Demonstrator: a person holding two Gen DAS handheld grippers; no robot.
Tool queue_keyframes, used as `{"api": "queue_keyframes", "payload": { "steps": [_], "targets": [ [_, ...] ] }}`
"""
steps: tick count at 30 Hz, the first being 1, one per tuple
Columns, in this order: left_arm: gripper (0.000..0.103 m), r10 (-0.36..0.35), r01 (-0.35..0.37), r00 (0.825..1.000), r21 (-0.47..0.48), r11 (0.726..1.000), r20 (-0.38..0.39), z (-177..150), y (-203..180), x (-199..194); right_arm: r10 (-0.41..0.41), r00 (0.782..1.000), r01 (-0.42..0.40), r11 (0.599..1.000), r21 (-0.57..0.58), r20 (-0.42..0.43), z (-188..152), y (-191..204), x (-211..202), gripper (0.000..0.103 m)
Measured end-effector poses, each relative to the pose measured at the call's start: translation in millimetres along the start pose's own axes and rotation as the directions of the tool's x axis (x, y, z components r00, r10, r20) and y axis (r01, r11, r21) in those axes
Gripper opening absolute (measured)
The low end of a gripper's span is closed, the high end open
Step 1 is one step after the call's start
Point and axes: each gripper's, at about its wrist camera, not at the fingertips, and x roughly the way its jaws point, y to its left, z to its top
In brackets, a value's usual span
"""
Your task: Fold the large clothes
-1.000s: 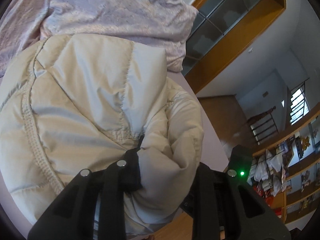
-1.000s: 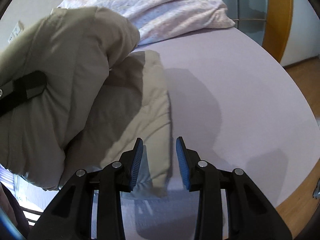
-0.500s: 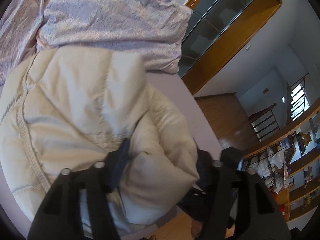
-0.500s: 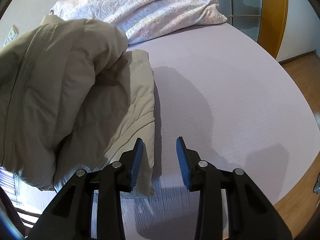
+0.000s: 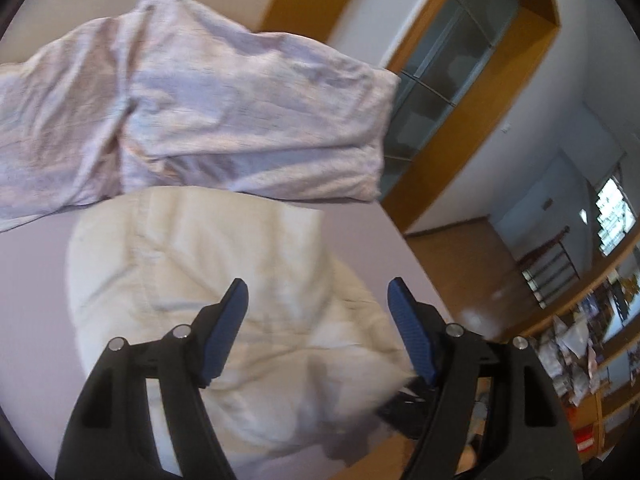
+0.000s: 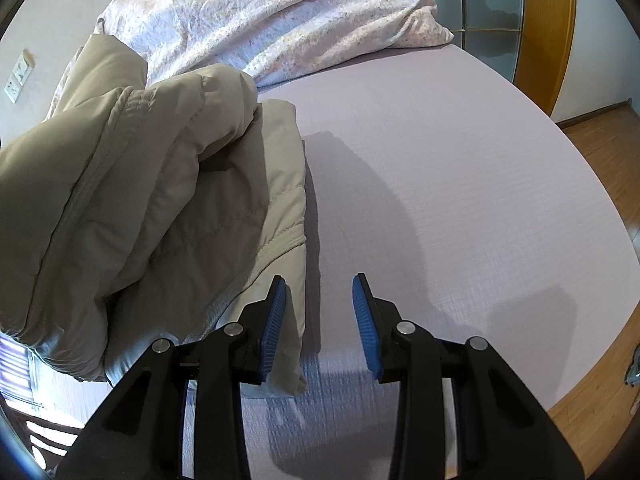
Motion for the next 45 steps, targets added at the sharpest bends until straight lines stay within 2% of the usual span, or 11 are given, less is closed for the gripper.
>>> {"api": "queue_keyframes", "payload": {
  "steps": [5,9,12,20,23,34,39,45],
  "targets": [
    [0.072,0.123,-0.122,0.992,-0.047,0.991,0.027,-3.4,48.0,-10.9,0.0,1.0,0.0,1.0,-0.003,-0.005,-0.3,-0.8,1.2,0.037],
    [0.072,0.174,-0.173,0.985,-0.093,0.981,0.0,-10.7,77.4,-5.8,-0.001,1.0,0.001,1.0,-0.004,-0.013,-0.9,-1.4,4.2,0.037],
    [0.072,0.187,-0.189,0.982,-0.103,0.976,-0.027,-18.4,84.5,1.7,-0.002,1.0,0.002,1.0,-0.007,-0.016,-0.9,-1.1,5.9,0.037],
    [0.072,0.208,-0.214,0.975,-0.089,0.973,-0.076,-32.2,85.4,26.6,-0.007,1.0,0.007,1.0,-0.002,-0.017,0.4,-3.4,6.1,0.037],
    [0.075,0.217,-0.222,0.973,-0.068,0.973,-0.083,-36.1,80.8,36.6,-0.012,1.0,0.012,1.0,0.011,-0.015,1.2,-7.5,5.2,0.037],
    [0.078,0.205,-0.209,0.968,-0.013,0.978,-0.142,-48.4,55.1,77.7,-0.04,0.999,0.04,0.997,0.068,-0.004,0.9,-30.9,-2.0,0.037],
    [0.082,0.226,-0.22,0.962,0.054,0.974,-0.154,-63.1,40.0,103.7,-0.053,0.998,0.051,0.993,0.108,0.021,-3.4,-46.1,-11.4,0.037],
    [0.083,0.243,-0.234,0.959,0.072,0.97,-0.148,-68.2,39.8,113.1,-0.058,0.996,0.05,0.993,0.105,0.07,2.3,-45.0,-30.4,0.037]
  ]
}}
